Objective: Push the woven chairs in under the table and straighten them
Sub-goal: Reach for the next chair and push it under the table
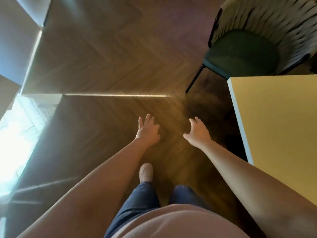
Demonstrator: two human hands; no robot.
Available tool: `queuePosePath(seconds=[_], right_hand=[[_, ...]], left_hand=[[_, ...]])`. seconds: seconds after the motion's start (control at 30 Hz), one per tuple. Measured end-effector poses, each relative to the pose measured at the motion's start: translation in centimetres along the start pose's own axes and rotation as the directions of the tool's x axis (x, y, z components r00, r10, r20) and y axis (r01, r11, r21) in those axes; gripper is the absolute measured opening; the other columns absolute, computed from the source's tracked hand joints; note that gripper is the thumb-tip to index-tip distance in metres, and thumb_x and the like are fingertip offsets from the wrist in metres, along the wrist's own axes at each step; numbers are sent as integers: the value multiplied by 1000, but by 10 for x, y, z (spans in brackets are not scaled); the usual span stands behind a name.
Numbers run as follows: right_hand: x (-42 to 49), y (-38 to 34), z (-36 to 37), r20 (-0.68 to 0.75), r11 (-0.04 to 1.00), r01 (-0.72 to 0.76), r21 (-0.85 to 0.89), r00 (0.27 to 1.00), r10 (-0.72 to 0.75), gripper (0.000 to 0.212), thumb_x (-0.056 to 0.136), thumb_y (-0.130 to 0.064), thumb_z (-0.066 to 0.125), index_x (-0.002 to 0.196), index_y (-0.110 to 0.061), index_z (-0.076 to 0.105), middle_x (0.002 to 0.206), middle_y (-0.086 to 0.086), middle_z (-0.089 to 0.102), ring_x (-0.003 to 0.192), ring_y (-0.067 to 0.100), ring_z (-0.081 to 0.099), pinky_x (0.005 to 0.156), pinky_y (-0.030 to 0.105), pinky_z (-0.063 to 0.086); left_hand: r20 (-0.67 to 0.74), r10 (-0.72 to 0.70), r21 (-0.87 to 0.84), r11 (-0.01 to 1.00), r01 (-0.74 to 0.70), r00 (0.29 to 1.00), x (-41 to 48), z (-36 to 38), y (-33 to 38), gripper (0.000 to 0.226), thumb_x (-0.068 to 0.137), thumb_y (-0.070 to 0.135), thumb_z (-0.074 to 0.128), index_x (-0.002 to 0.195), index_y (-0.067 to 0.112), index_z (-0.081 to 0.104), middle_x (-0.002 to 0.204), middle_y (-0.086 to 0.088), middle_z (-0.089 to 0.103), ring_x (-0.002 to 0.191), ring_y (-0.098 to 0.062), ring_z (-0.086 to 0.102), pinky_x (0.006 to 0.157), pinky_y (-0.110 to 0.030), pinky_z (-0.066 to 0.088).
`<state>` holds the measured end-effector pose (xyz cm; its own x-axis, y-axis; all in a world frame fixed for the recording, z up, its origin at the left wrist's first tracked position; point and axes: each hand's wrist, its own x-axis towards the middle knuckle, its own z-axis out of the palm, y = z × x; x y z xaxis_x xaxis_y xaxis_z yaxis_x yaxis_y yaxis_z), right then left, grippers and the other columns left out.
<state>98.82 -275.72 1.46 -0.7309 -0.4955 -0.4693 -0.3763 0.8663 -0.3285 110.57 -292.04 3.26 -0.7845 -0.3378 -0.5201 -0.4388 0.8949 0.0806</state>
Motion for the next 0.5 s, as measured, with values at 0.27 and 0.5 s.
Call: queuePosePath(seconds=[0.27,0.5], right_hand=[[111,-62,-44,-58,975,-194,110,978,202,81,92,-37,61,154,-12,16,161,8,14,148,23,15,118,41,26],[253,-62,-105,-95,930,-300,213,941,325,89,90,-36,65,154,-8,11,161,10,16,148,23,16,118,41,26]], left_hand=[[-8,185,97,978,-183,983,131,-95,-69,46,97,32,51,140,16,47,159,-16,14,149,-30,-4,118,-54,-4],[-22,309,196,934,-298,951,274,-172,-69,44,97,27,51,140,20,46,160,-15,14,149,-31,-4,117,-55,-4]])
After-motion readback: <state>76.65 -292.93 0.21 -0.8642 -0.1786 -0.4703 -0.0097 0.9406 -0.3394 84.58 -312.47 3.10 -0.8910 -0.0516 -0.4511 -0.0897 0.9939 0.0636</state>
